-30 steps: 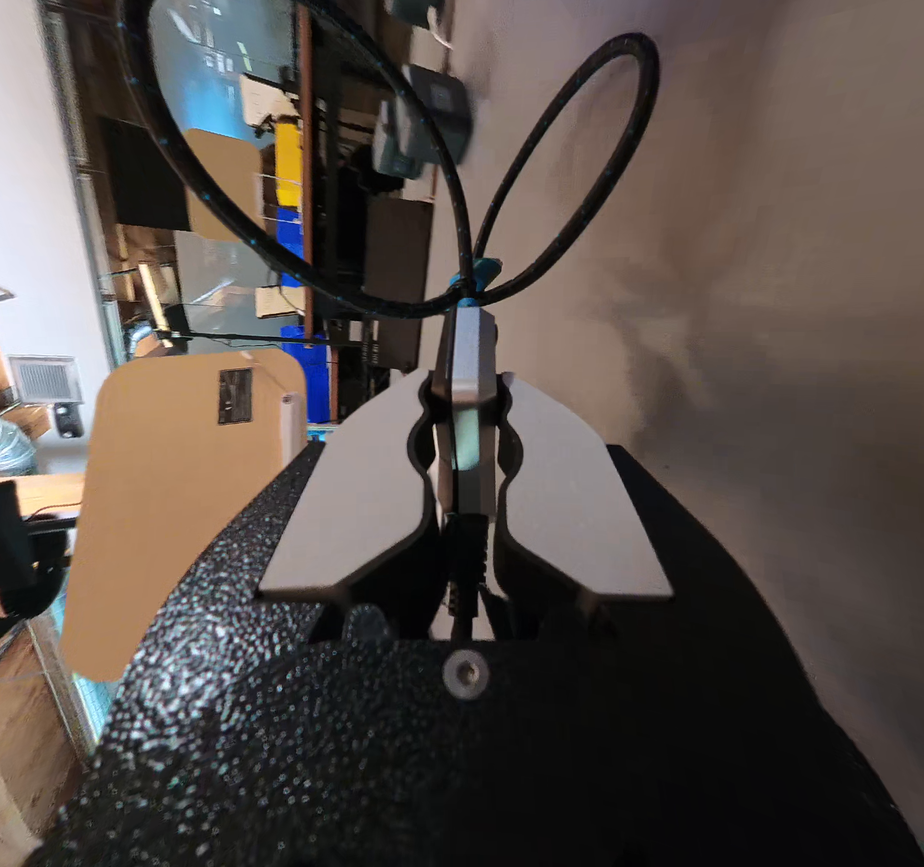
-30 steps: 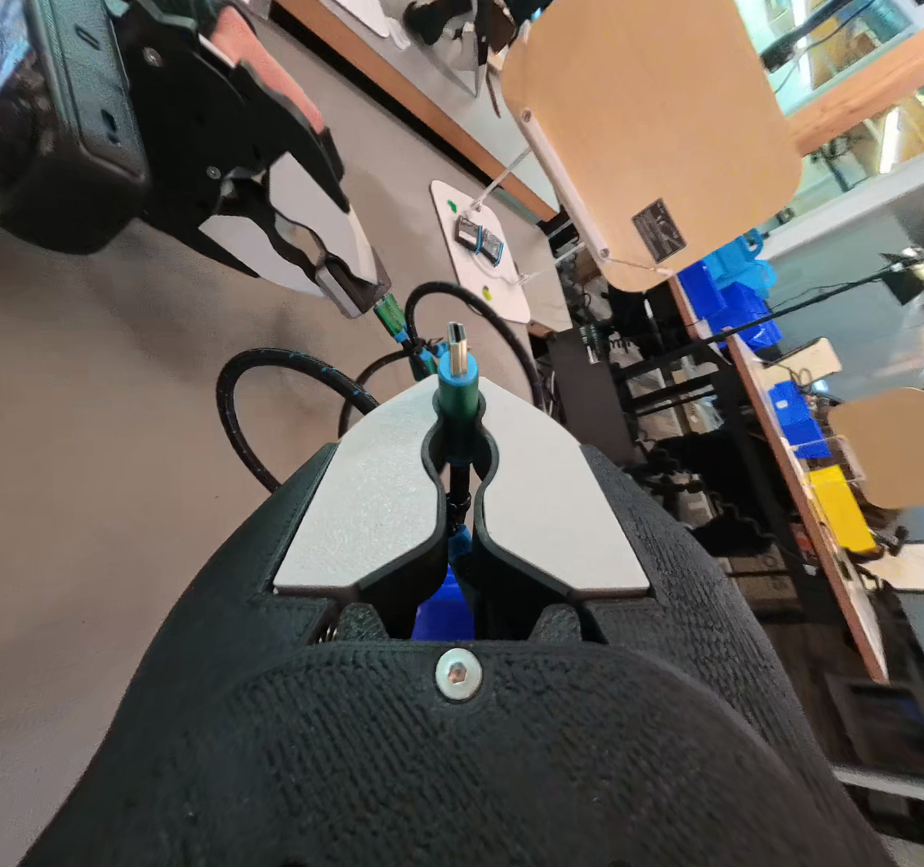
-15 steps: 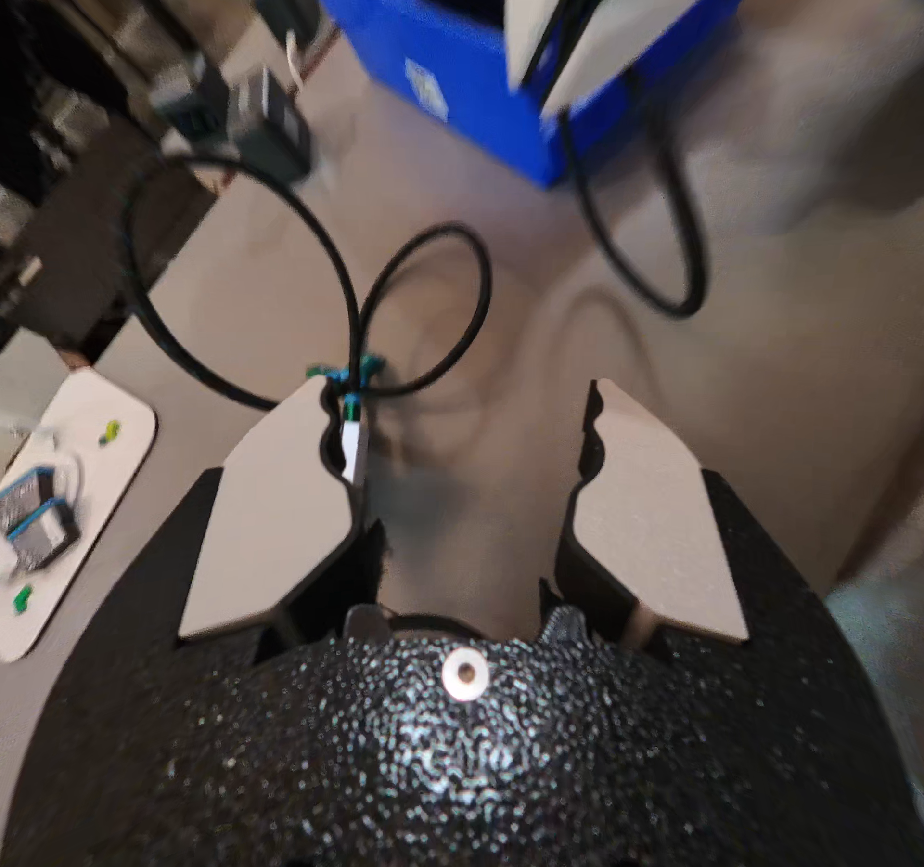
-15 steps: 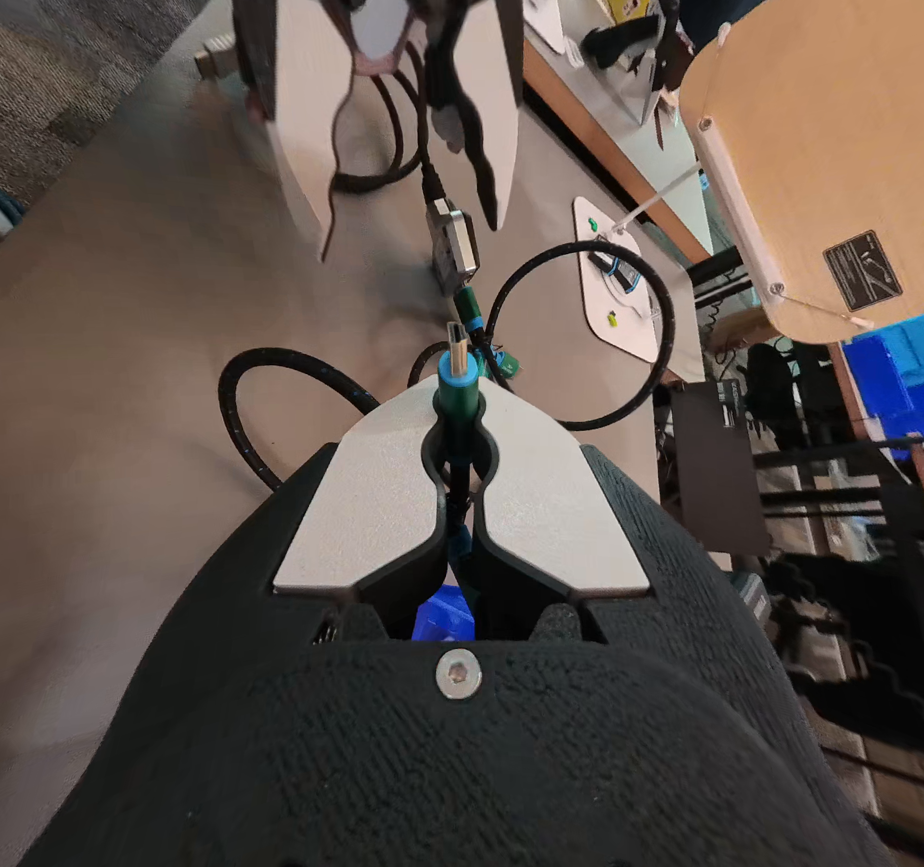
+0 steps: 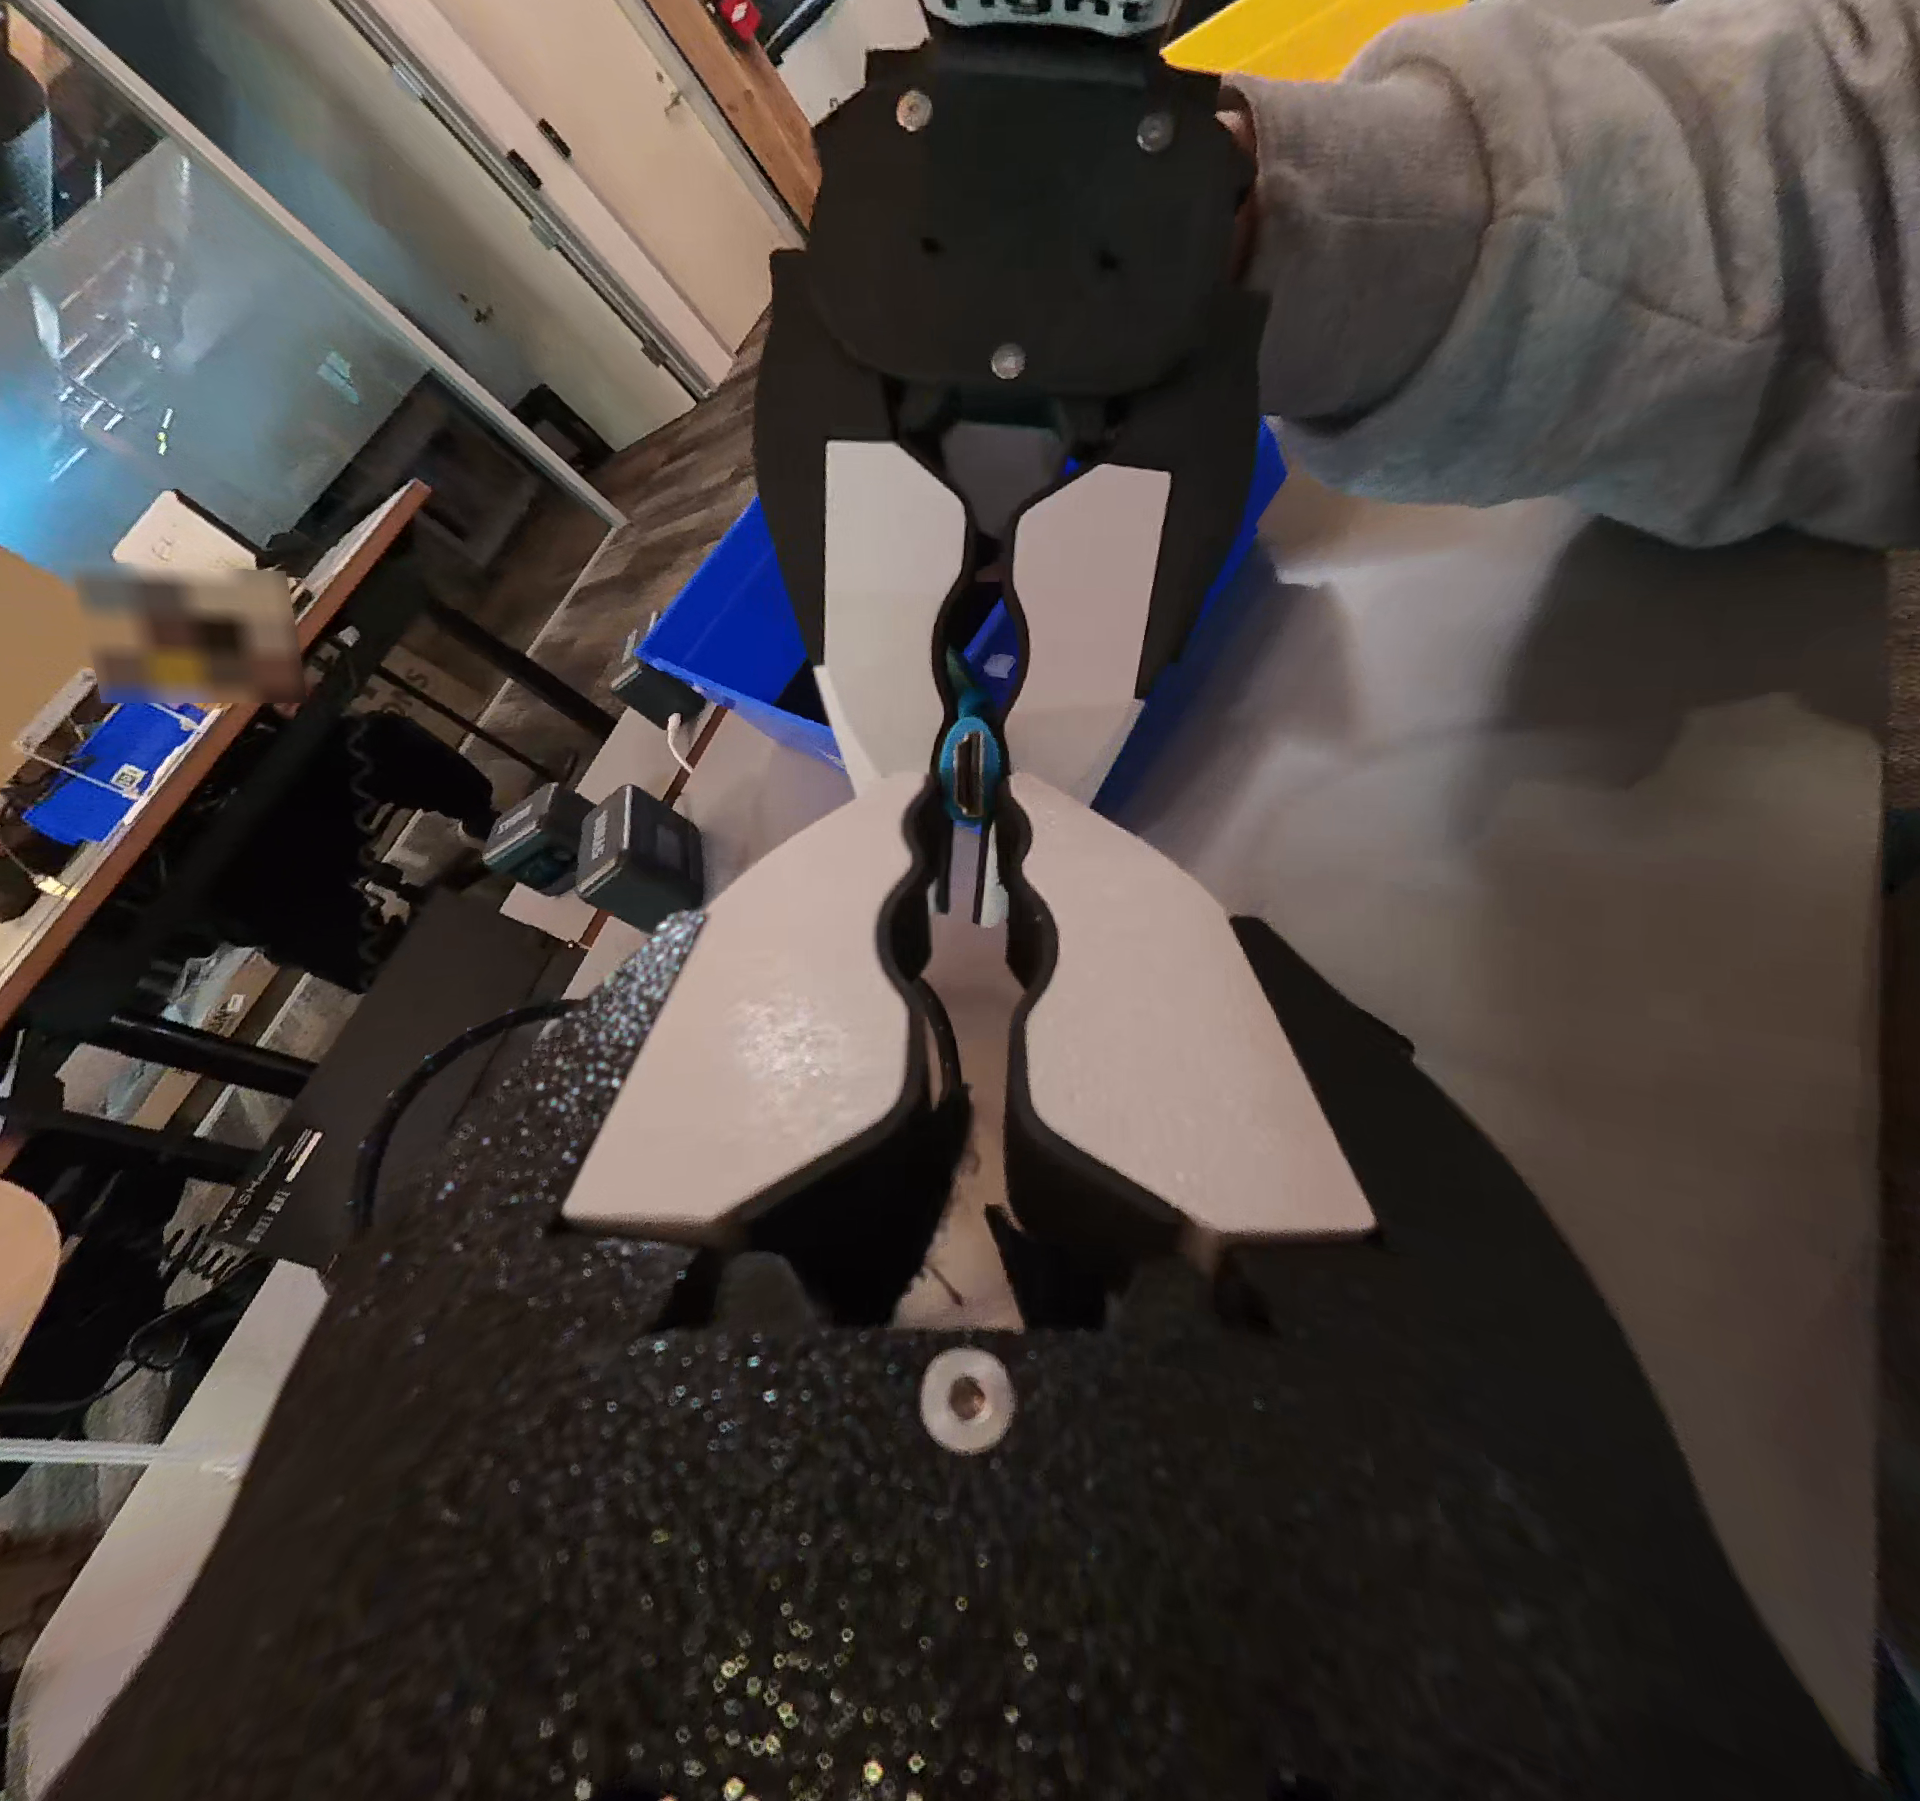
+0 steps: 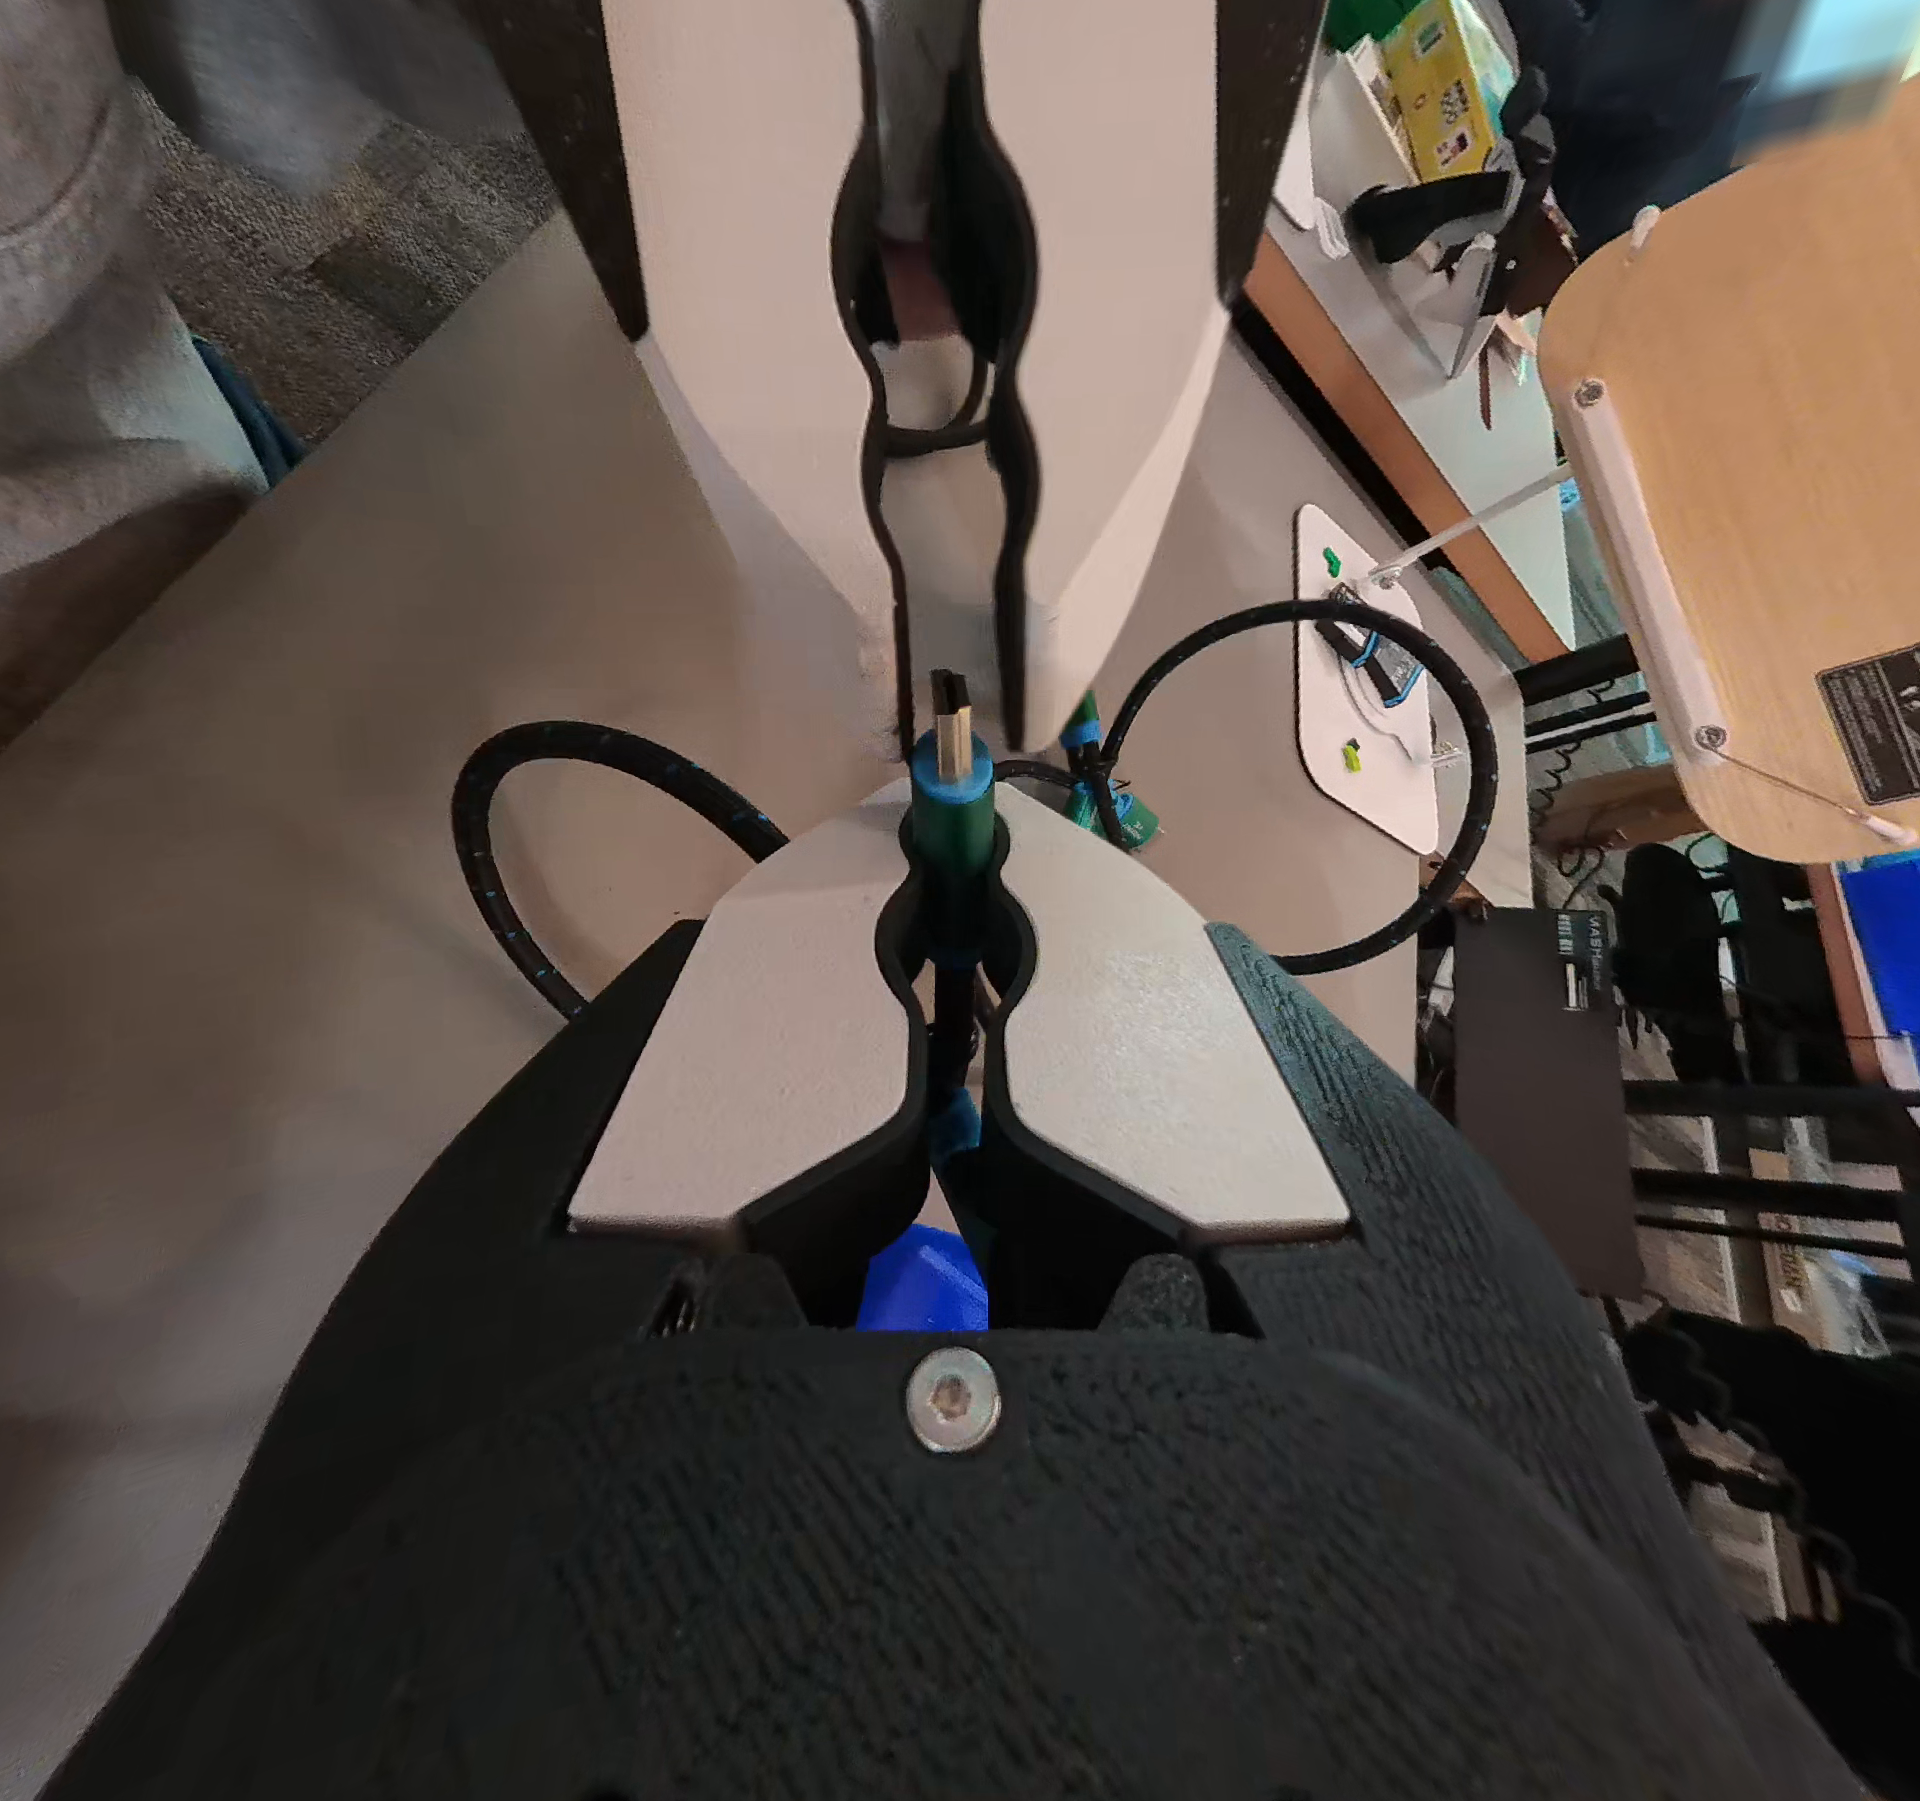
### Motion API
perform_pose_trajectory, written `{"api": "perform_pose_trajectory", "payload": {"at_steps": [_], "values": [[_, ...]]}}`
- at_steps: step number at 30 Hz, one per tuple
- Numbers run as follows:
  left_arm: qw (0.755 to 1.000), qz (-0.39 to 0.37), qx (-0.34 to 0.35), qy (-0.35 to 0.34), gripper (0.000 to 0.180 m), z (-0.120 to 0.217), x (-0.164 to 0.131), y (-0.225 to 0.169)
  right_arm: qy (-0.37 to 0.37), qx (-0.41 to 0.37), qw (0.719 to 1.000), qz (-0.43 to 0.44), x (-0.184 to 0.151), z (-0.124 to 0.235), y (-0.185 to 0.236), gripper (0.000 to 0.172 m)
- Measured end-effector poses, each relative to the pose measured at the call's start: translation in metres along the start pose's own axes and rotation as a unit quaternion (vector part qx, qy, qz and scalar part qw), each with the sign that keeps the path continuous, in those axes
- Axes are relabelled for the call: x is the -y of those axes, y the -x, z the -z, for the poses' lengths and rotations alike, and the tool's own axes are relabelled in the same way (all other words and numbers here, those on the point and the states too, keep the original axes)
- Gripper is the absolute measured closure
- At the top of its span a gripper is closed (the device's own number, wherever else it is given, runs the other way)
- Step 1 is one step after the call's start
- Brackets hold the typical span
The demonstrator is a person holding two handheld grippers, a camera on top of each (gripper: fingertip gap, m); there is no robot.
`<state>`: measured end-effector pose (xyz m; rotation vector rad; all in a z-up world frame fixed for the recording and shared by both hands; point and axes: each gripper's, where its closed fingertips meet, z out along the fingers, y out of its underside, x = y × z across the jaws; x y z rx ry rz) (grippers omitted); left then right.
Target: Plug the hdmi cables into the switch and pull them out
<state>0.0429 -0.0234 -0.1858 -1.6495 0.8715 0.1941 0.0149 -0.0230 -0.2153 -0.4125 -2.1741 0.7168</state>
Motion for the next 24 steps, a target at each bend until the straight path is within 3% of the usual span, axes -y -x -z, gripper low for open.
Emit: {"api": "perform_pose_trajectory", "payload": {"at_steps": [5, 8, 11, 16, 19, 21, 24], "values": [[1.0, -0.019, -0.002, -0.001, 0.173, 0.001, -0.002, -0.005, 0.022, 0.023, 0.999, -0.01, -0.004, 0.0, 0.007, 0.166], [0.998, 0.038, -0.018, -0.042, 0.176, 0.007, 0.002, -0.004, -0.006, 0.036, 0.998, -0.055, 0.004, 0.003, 0.007, 0.165], [0.993, 0.081, -0.019, -0.081, 0.177, 0.014, 0.002, -0.001, -0.053, 0.079, 0.99, -0.108, 0.013, 0.012, 0.012, 0.147], [0.979, 0.137, -0.017, -0.147, 0.177, 0.023, 0.006, 0.005, -0.12, 0.092, 0.978, -0.141, 0.021, 0.021, 0.006, 0.149], [0.96, 0.185, -0.016, -0.21, 0.178, 0.033, 0.012, 0.013, -0.174, 0.072, 0.971, -0.145, 0.029, 0.025, -0.005, 0.15], [0.944, 0.217, -0.03, -0.249, 0.178, 0.038, 0.016, 0.014, -0.212, 0.065, 0.964, -0.146, 0.035, 0.028, -0.009, 0.16], [0.936, 0.231, -0.029, -0.264, 0.178, 0.038, 0.015, 0.014, -0.218, 0.061, 0.964, -0.141, 0.036, 0.025, -0.009, 0.162]]}}
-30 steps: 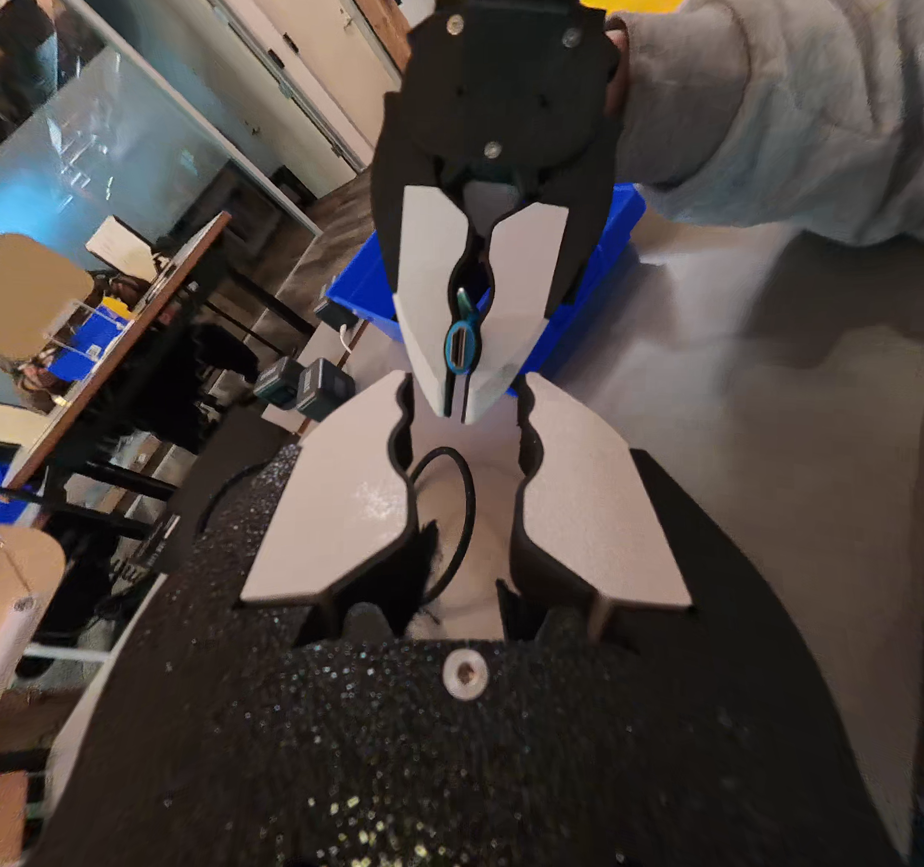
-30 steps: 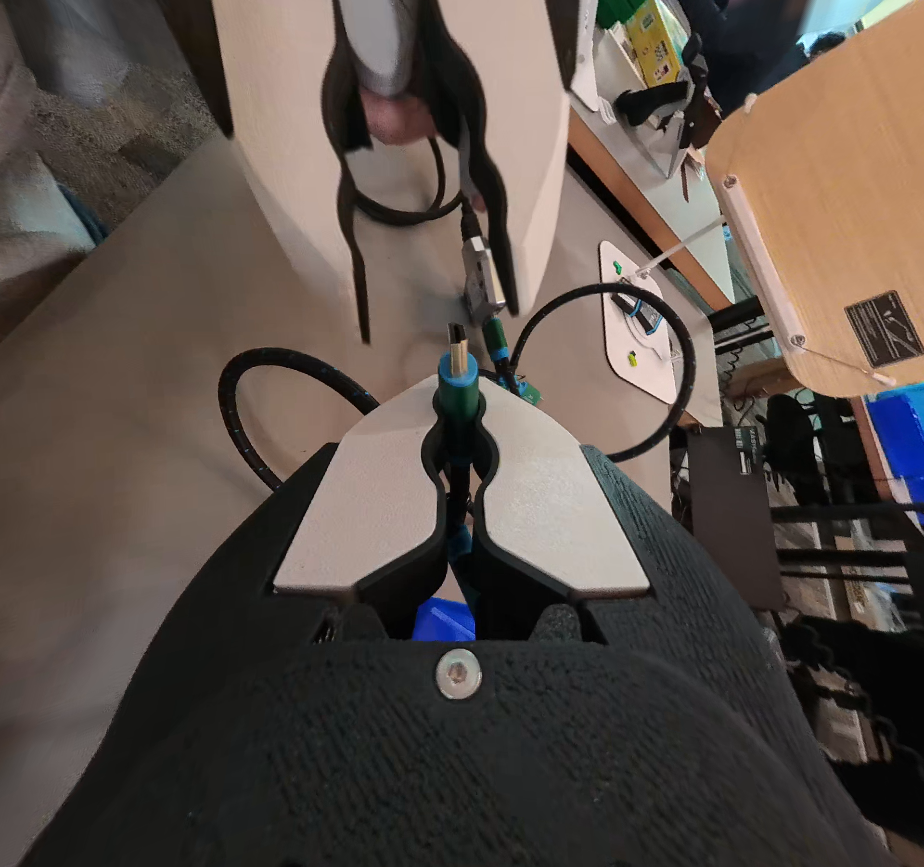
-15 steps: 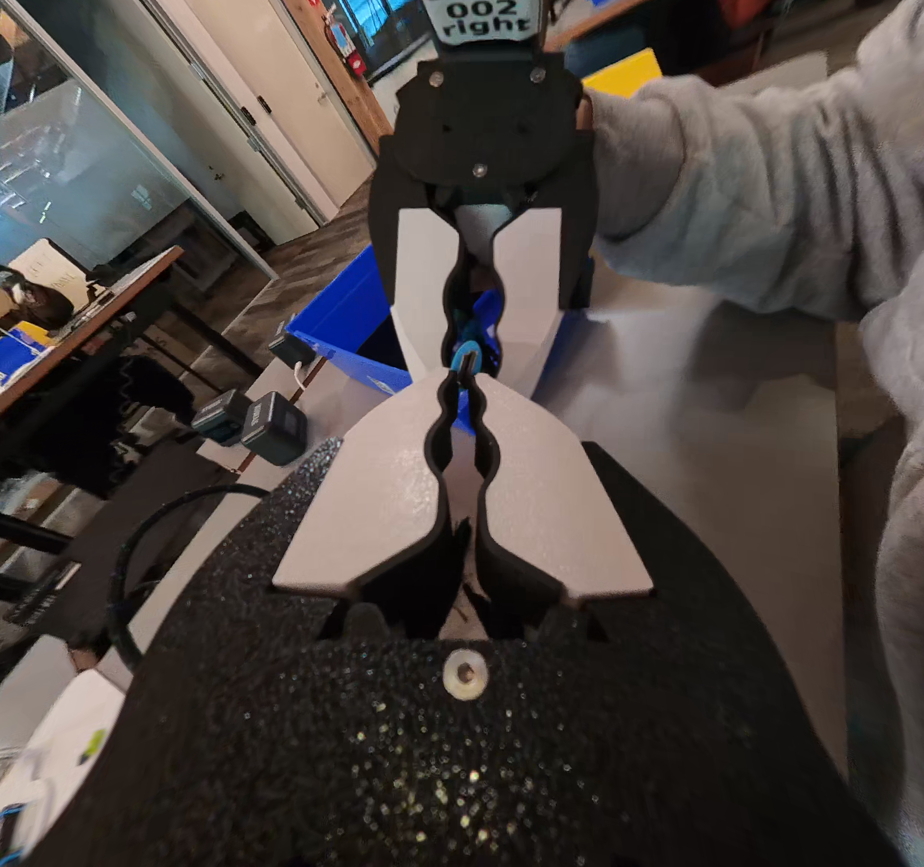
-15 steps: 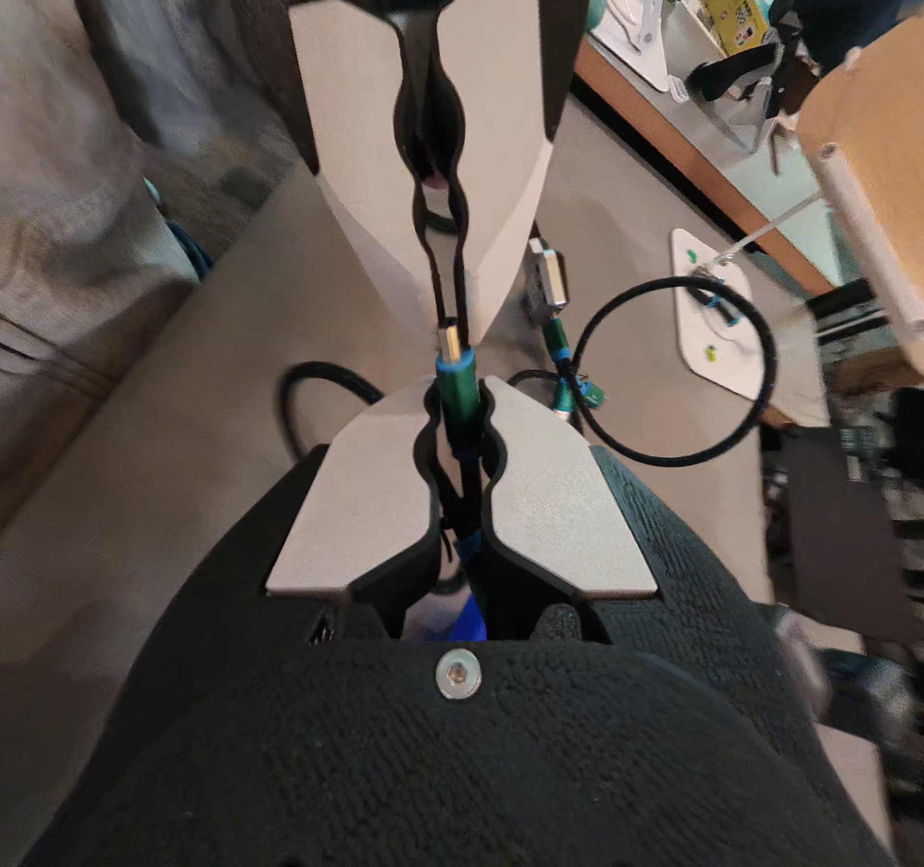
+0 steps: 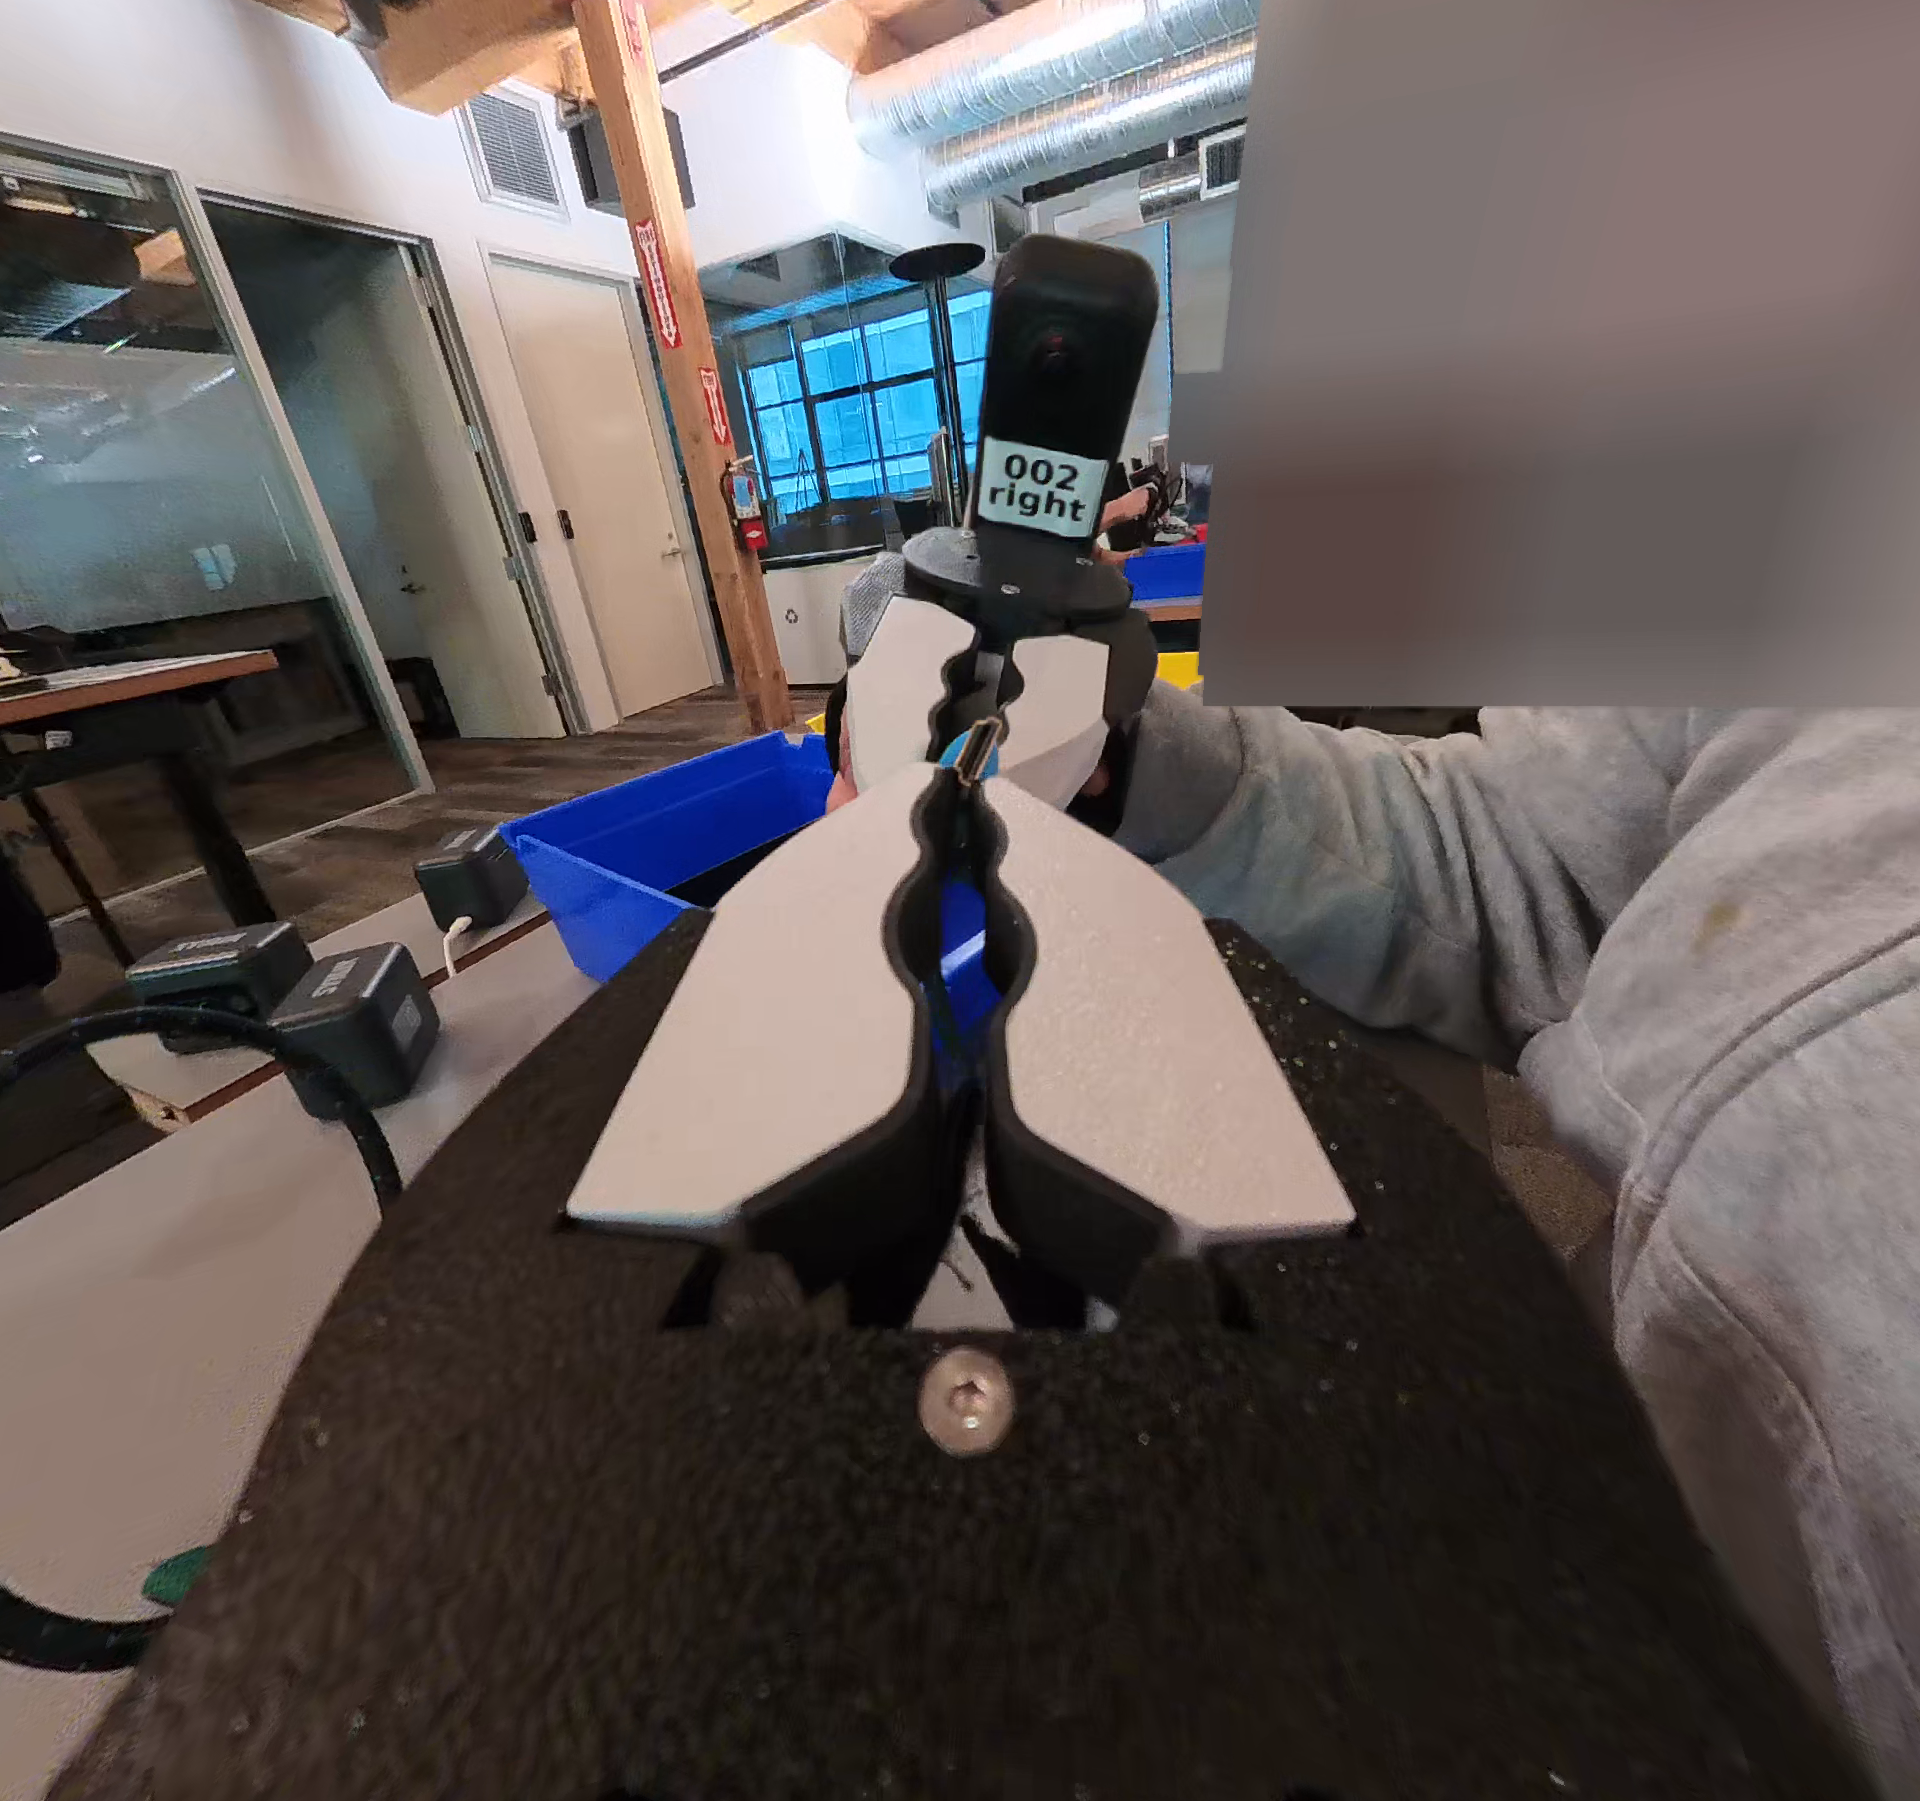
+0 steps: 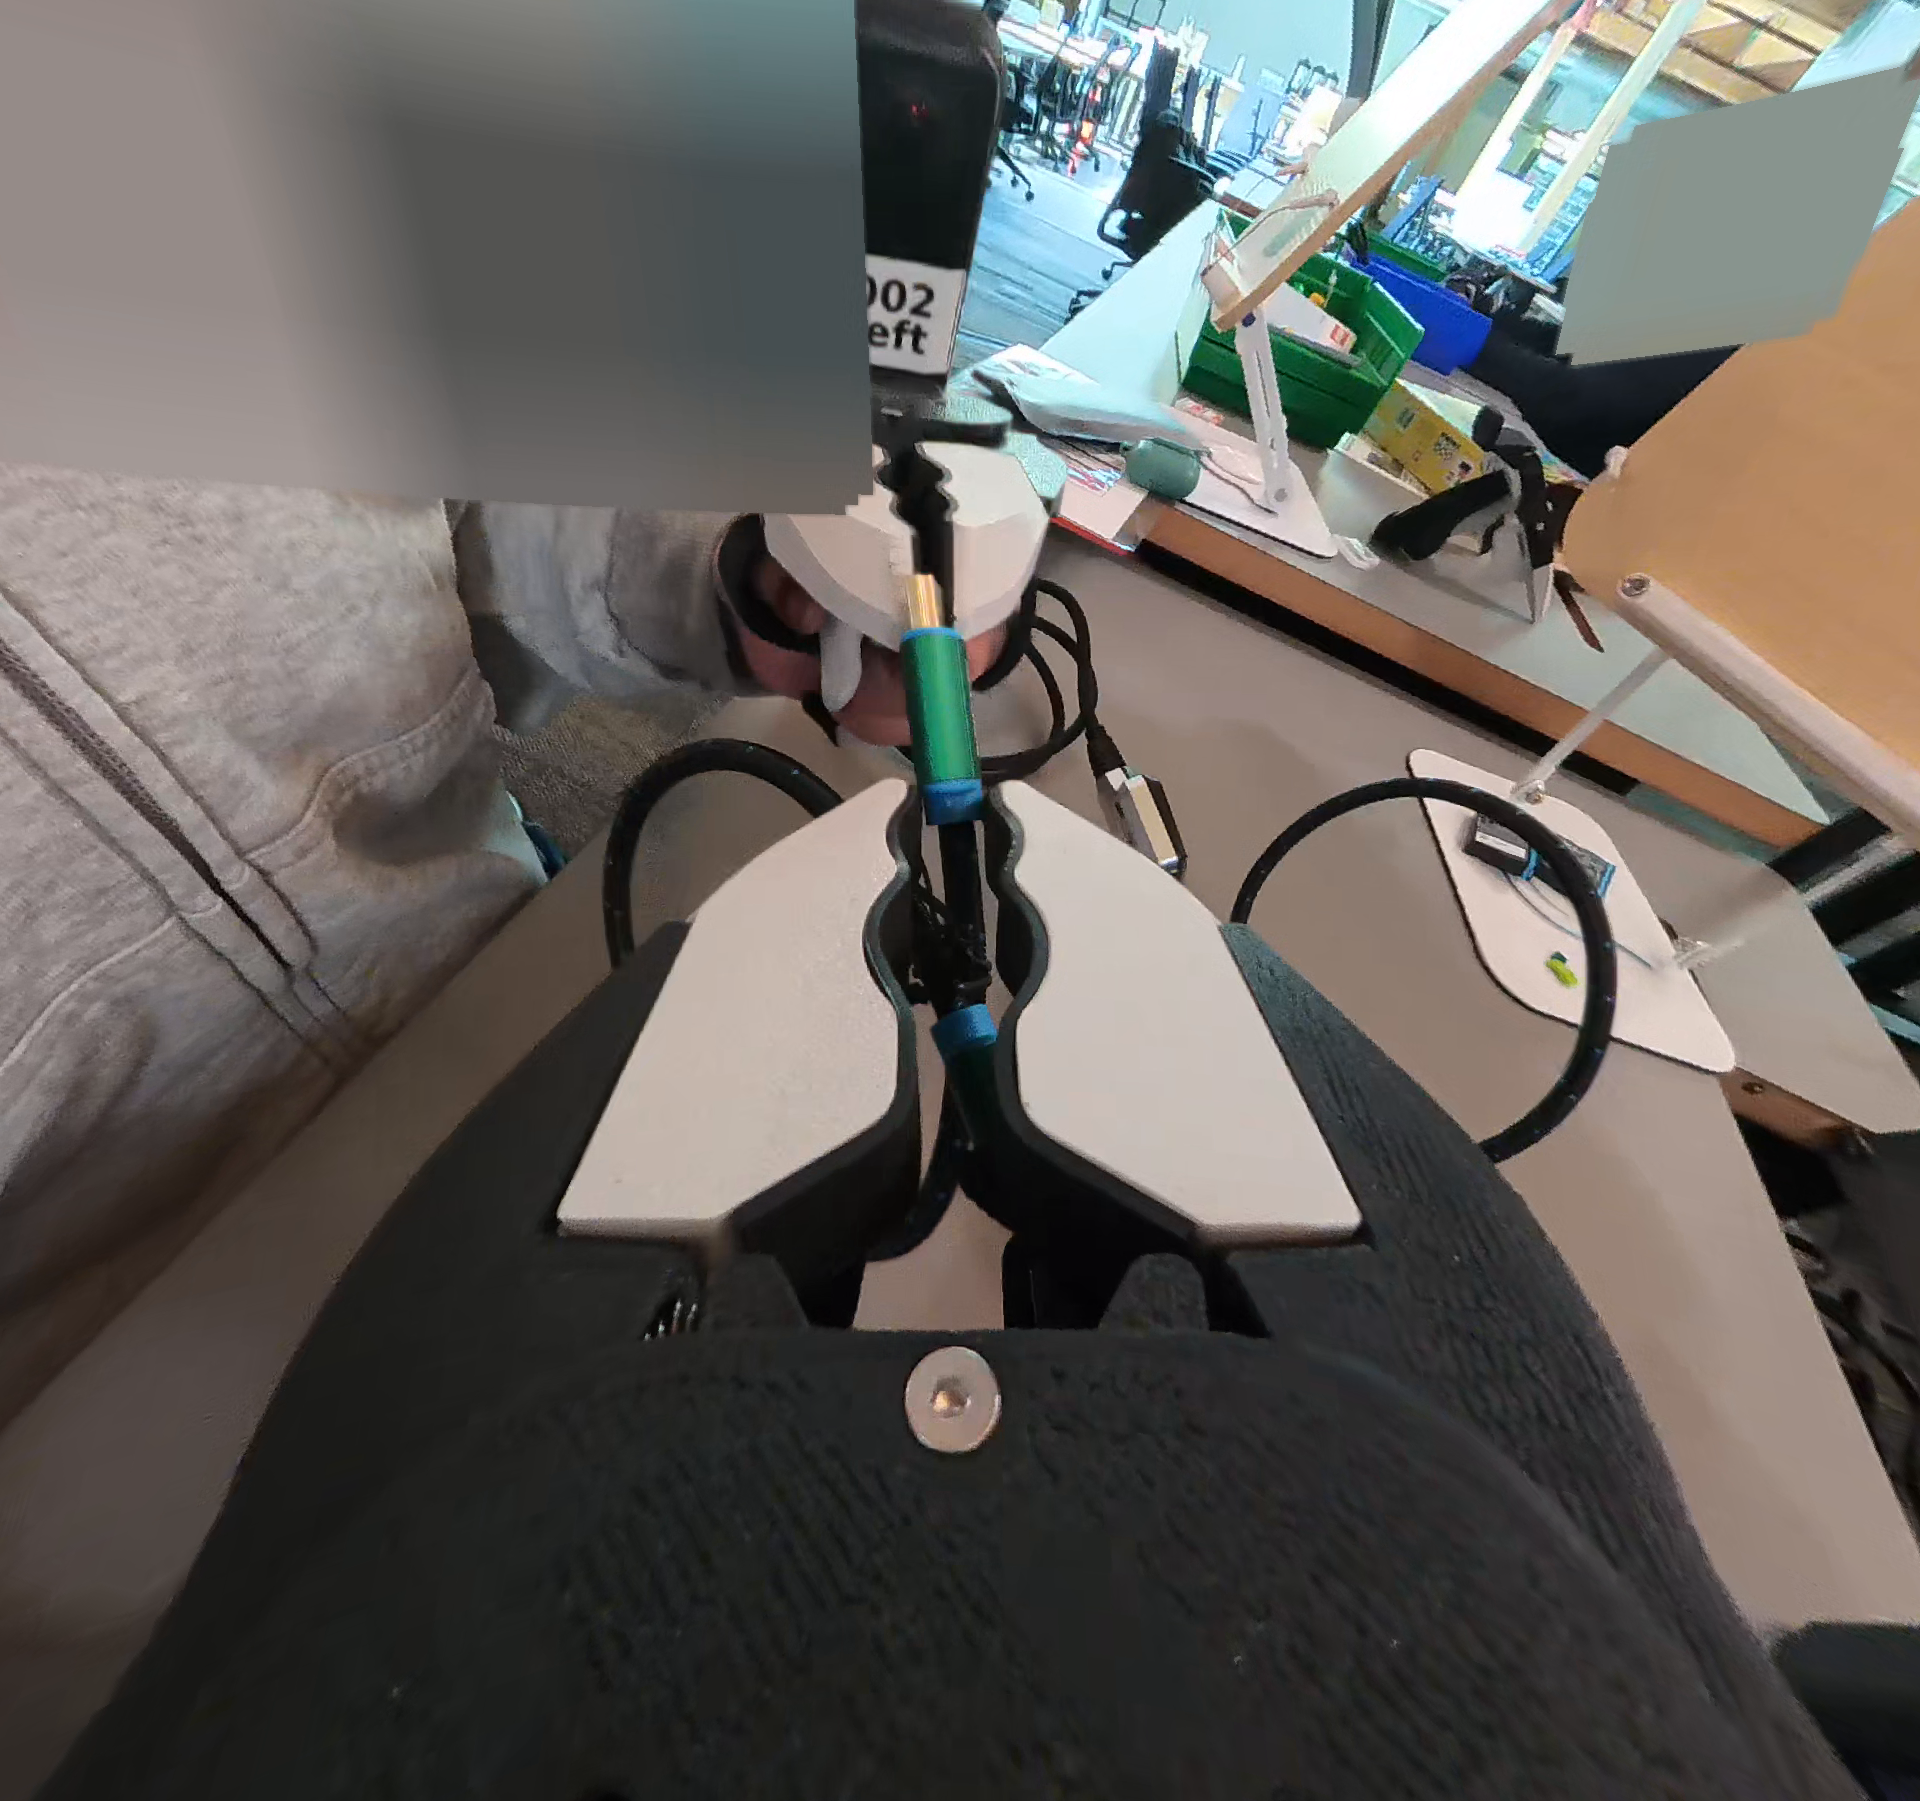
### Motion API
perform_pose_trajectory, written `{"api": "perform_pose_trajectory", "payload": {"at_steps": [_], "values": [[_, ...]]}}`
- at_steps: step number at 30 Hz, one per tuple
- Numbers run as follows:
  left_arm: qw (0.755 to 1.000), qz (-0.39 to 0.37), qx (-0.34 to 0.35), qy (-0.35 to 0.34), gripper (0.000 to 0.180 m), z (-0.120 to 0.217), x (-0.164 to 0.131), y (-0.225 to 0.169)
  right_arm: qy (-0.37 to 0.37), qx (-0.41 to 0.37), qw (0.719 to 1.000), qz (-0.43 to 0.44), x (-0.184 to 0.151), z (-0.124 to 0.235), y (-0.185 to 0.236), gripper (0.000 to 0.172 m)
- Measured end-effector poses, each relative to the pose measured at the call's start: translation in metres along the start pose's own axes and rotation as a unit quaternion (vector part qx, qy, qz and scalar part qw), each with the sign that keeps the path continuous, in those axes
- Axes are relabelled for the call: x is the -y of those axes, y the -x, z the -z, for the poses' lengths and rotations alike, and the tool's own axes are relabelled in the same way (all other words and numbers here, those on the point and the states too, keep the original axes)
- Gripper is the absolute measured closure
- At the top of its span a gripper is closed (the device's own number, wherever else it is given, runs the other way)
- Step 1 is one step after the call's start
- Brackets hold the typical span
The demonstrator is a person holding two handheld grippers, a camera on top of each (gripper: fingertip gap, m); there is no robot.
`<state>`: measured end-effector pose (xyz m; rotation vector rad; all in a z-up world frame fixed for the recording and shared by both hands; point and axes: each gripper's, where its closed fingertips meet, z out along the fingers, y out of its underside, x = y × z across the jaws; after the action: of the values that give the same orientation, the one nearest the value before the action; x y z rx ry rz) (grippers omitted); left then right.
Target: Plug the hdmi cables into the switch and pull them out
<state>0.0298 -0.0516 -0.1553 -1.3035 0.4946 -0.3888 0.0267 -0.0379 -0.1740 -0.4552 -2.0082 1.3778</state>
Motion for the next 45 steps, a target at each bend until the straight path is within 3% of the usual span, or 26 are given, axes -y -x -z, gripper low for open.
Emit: {"api": "perform_pose_trajectory", "payload": {"at_steps": [8, 10, 12, 15, 17, 21, 28, 34, 37, 39, 41, 45], "values": [[1.0, 0.028, 0.007, 0.004, 0.179, 0.005, -0.004, 0.004, 0.056, -0.011, 0.998, 0.031, -0.011, -0.011, 0.001, 0.163], [0.997, 0.004, 0.056, 0.047, 0.176, 0.015, -0.012, 0.018, 0.092, -0.015, 0.995, 0.031, -0.017, -0.008, 0.001, 0.163], [0.982, -0.053, 0.141, 0.112, 0.155, 0.039, -0.02, 0.045, 0.158, -0.014, 0.987, 0.036, -0.031, -0.003, 0.004, 0.163], [0.933, -0.086, 0.224, 0.269, 0.122, 0.081, -0.05, 0.082, 0.284, -0.013, 0.958, 0.034, -0.056, 0.002, 0.01, 0.163], [0.899, -0.094, 0.239, 0.354, 0.115, 0.102, -0.071, 0.096, 0.347, -0.019, 0.937, 0.026, -0.068, 0.001, 0.007, 0.163], [0.853, -0.131, 0.237, 0.446, 0.117, 0.12, -0.1, 0.113, 0.432, 0.016, 0.901, -0.032, -0.088, -0.012, 0.004, 0.163], [0.815, -0.162, 0.202, 0.518, 0.127, 0.13, -0.131, 0.13, 0.538, 0.119, 0.831, -0.076, -0.141, -0.043, 0.004, 0.163], [0.782, -0.224, 0.199, 0.546, 0.145, 0.137, -0.146, 0.145, 0.56, 0.106, 0.818, -0.079, -0.168, -0.06, 0.001, 0.163], [0.785, -0.234, 0.192, 0.541, 0.158, 0.137, -0.15, 0.147, 0.553, 0.095, 0.824, -0.08, -0.171, -0.062, 0.002, 0.157], [0.796, -0.209, 0.2, 0.532, 0.158, 0.139, -0.149, 0.15, 0.532, 0.063, 0.842, -0.062, -0.162, -0.061, -0.006, 0.139], [0.818, -0.172, 0.223, 0.502, 0.158, 0.14, -0.141, 0.155, 0.485, 0.014, 0.874, -0.024, -0.141, -0.063, -0.021, 0.124], [0.859, -0.086, 0.284, 0.417, 0.158, 0.146, -0.111, 0.17, 0.369, -0.103, 0.917, 0.108, -0.085, -0.061, -0.056, 0.115]]}}
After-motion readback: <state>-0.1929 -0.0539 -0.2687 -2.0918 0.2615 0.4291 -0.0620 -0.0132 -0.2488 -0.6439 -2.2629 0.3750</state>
